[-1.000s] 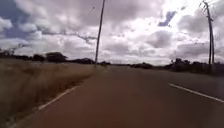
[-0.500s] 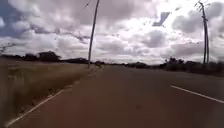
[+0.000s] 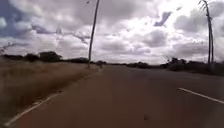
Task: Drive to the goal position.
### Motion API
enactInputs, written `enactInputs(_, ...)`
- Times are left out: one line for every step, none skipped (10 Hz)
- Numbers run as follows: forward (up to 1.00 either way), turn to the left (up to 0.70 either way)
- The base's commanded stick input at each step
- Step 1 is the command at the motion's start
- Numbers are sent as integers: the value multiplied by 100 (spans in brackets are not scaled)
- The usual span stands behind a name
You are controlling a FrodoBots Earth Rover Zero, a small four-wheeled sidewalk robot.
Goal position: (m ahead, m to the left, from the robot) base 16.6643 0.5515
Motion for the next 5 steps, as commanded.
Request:
enactInputs(85,-8)
enactInputs(85,-11)
enactInputs(85,-34)
enactInputs(85,-34)
enactInputs(85,-34)
